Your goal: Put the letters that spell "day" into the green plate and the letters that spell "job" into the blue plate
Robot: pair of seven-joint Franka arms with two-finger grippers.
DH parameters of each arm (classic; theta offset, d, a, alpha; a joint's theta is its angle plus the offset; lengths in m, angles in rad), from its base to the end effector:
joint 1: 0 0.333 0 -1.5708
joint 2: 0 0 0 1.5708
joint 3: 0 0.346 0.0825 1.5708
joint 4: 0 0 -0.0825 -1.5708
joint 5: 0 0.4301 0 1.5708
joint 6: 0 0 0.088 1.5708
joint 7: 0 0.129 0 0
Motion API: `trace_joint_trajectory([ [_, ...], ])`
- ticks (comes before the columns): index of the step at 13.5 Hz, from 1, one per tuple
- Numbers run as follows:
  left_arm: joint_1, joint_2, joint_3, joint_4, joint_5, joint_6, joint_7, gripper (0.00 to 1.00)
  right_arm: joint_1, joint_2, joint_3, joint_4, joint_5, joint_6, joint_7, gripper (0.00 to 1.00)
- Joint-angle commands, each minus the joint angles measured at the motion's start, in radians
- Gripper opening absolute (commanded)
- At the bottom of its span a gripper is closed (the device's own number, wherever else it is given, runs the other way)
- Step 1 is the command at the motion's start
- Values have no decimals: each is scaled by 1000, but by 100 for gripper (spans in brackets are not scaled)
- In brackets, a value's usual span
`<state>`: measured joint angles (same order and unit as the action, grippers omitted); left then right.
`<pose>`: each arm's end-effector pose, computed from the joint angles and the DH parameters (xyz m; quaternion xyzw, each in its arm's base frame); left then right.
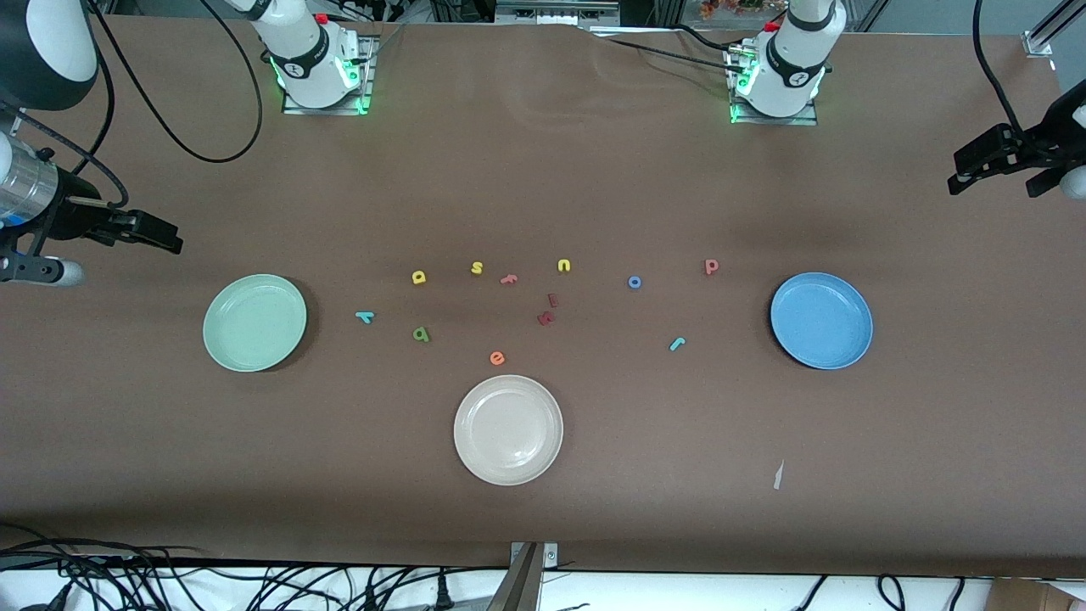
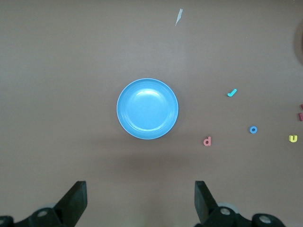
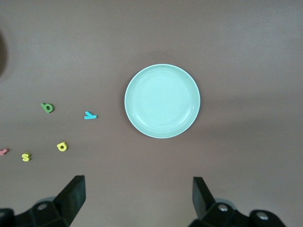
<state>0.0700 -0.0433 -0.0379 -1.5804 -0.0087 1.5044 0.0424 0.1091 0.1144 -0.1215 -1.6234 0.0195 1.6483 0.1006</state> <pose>0.5780 0.0169 0.6474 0.9998 -0.0053 -0.0162 0.0041 0.6353 -0.0021 0.5413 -0.9974 0.0575 0.0444 0.0008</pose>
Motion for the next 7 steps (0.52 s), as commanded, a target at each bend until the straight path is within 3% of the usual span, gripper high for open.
trace_joint_trajectory([
  [1,-4,13,-5,33,27,-29,-12,100,-6,-9,6,-18,-15,10,-7,100],
  [7,-4,13,-5,33,27,-30,-13,100,-9,-9,6,-15,-15,11,-9,100],
])
